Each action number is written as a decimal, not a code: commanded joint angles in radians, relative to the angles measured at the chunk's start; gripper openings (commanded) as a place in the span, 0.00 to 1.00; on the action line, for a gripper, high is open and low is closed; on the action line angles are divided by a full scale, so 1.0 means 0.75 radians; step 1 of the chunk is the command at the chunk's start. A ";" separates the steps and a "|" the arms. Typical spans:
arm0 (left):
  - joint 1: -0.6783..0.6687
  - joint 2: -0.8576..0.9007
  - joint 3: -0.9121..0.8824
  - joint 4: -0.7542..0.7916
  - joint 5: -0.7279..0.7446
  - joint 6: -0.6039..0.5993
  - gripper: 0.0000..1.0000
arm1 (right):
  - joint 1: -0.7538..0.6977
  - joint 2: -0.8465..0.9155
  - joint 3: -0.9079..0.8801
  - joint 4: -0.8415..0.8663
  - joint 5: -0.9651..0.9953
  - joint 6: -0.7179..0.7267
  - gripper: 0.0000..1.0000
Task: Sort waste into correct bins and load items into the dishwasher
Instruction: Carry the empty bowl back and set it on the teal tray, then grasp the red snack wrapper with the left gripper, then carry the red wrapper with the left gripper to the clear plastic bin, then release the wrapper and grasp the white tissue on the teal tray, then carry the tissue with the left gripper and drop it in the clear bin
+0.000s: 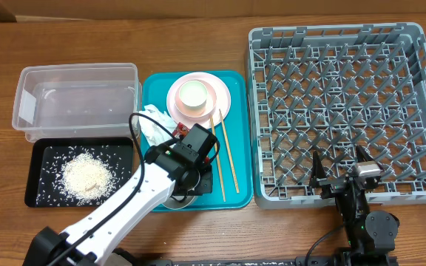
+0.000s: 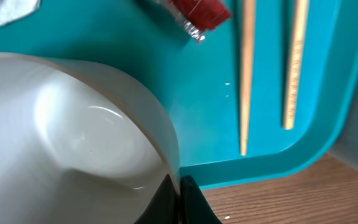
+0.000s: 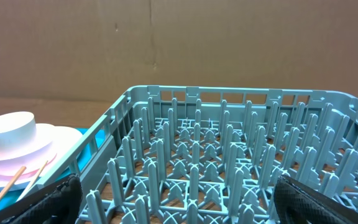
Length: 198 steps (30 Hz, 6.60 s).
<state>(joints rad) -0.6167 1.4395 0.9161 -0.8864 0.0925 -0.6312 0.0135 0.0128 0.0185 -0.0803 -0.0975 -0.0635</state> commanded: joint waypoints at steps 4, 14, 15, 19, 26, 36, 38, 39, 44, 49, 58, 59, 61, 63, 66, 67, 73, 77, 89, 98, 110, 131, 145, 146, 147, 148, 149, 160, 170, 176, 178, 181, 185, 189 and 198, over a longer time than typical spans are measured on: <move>-0.007 0.033 0.001 0.022 0.022 -0.026 0.24 | -0.004 -0.013 -0.014 0.006 -0.002 -0.006 1.00; -0.005 0.033 0.347 -0.082 -0.141 -0.018 0.40 | -0.004 -0.013 -0.014 0.006 -0.002 -0.006 1.00; -0.003 0.033 0.368 -0.077 -0.183 -0.025 0.38 | -0.004 -0.013 -0.014 0.006 -0.002 -0.006 1.00; 0.013 0.041 0.385 -0.030 -0.358 -0.123 0.33 | -0.004 -0.013 -0.014 0.006 -0.002 -0.006 1.00; 0.029 0.202 0.385 0.003 -0.367 -0.174 0.40 | -0.004 -0.013 -0.014 0.006 -0.002 -0.006 1.00; 0.036 0.416 0.386 0.082 -0.368 -0.212 0.41 | -0.004 -0.013 -0.014 0.006 -0.002 -0.006 1.00; 0.047 0.431 0.385 0.101 -0.368 -0.212 0.45 | -0.004 -0.013 -0.014 0.006 -0.002 -0.006 1.00; 0.051 0.439 0.386 0.105 -0.367 -0.213 0.45 | -0.004 -0.013 -0.014 0.006 -0.002 -0.006 1.00; 0.054 0.506 0.385 0.106 -0.367 -0.213 0.44 | -0.004 -0.013 -0.014 0.006 -0.002 -0.006 1.00; 0.054 0.537 0.386 0.132 -0.367 -0.227 0.37 | -0.004 -0.013 -0.014 0.006 -0.002 -0.006 1.00; 0.054 0.536 0.386 0.129 -0.363 -0.223 0.04 | -0.004 -0.013 -0.014 0.006 -0.002 -0.006 1.00; 0.054 0.534 0.390 0.123 -0.362 -0.206 0.04 | -0.004 -0.013 -0.014 0.006 -0.002 -0.006 1.00; 0.056 0.520 0.432 0.065 -0.368 -0.176 0.04 | -0.004 -0.013 -0.014 0.006 -0.002 -0.006 1.00; 0.056 0.507 0.502 -0.010 -0.375 -0.175 0.04 | -0.004 -0.013 -0.014 0.006 -0.002 -0.006 1.00; 0.059 0.475 0.640 -0.132 -0.383 -0.174 0.04 | -0.004 -0.013 -0.014 0.006 -0.002 -0.006 1.00; 0.064 0.462 0.687 -0.166 -0.383 -0.167 0.04 | -0.004 -0.013 -0.014 0.006 -0.002 -0.006 1.00; 0.208 0.398 1.008 -0.353 -0.412 -0.135 0.04 | -0.004 -0.013 -0.014 0.006 -0.002 -0.006 1.00; 0.397 0.397 1.078 -0.376 -0.385 -0.133 0.04 | -0.004 -0.013 -0.014 0.006 -0.002 -0.006 1.00; 0.911 0.551 1.075 -0.291 -0.332 -0.083 0.04 | -0.004 -0.013 -0.014 0.006 -0.002 -0.006 1.00; 1.005 0.732 1.075 -0.201 -0.334 -0.085 0.04 | -0.004 -0.013 -0.014 0.006 -0.002 -0.006 1.00; 1.043 0.779 1.108 -0.204 -0.302 -0.022 0.67 | -0.004 -0.013 -0.014 0.006 -0.002 -0.006 1.00; 0.576 0.385 1.110 -0.855 -0.145 0.192 0.63 | -0.004 -0.013 -0.014 0.006 -0.002 -0.006 1.00; 0.347 0.384 0.545 -0.460 -0.246 0.109 0.62 | -0.004 -0.013 -0.014 0.006 -0.002 -0.006 1.00; 0.347 0.384 0.508 -0.399 -0.280 0.108 0.62 | -0.004 -0.013 -0.014 0.006 -0.002 -0.006 1.00; 0.348 0.384 0.489 -0.366 -0.300 0.108 0.62 | -0.004 -0.013 -0.014 0.006 -0.002 -0.006 1.00; 0.348 0.384 0.464 -0.319 -0.325 0.108 0.63 | -0.004 -0.013 -0.014 0.006 -0.002 -0.006 1.00; 0.348 0.384 0.442 -0.278 -0.345 0.108 0.63 | -0.004 -0.013 -0.014 0.006 -0.002 -0.006 1.00; 0.351 0.385 0.229 0.114 -0.413 0.108 0.66 | -0.004 -0.013 -0.014 0.006 -0.002 -0.006 1.00; 0.351 0.385 0.062 0.396 -0.483 0.107 0.67 | -0.004 -0.013 -0.014 0.006 -0.002 -0.006 1.00; 0.350 0.385 0.033 0.416 -0.482 0.108 0.57 | -0.004 -0.013 -0.014 0.006 -0.002 -0.006 1.00; 0.350 0.384 0.034 0.416 -0.482 0.108 0.44 | -0.004 -0.013 -0.014 0.006 -0.002 -0.006 1.00; 0.350 0.384 0.036 0.414 -0.480 0.108 0.27 | -0.004 -0.013 -0.014 0.006 -0.002 -0.006 1.00; 0.350 0.374 0.073 0.366 -0.477 0.109 0.14 | -0.004 -0.013 -0.014 0.006 -0.002 -0.006 1.00; 0.350 0.342 0.155 0.292 -0.477 0.109 0.04 | -0.004 -0.013 -0.014 0.006 -0.002 -0.006 1.00; 0.351 0.166 0.416 0.101 -0.478 0.108 0.04 | -0.004 -0.013 -0.014 0.006 -0.002 -0.006 1.00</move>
<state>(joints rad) -0.3534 1.6356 1.1549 -0.7921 -0.2516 -0.5472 0.0135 0.0128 0.0185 -0.0803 -0.0975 -0.0635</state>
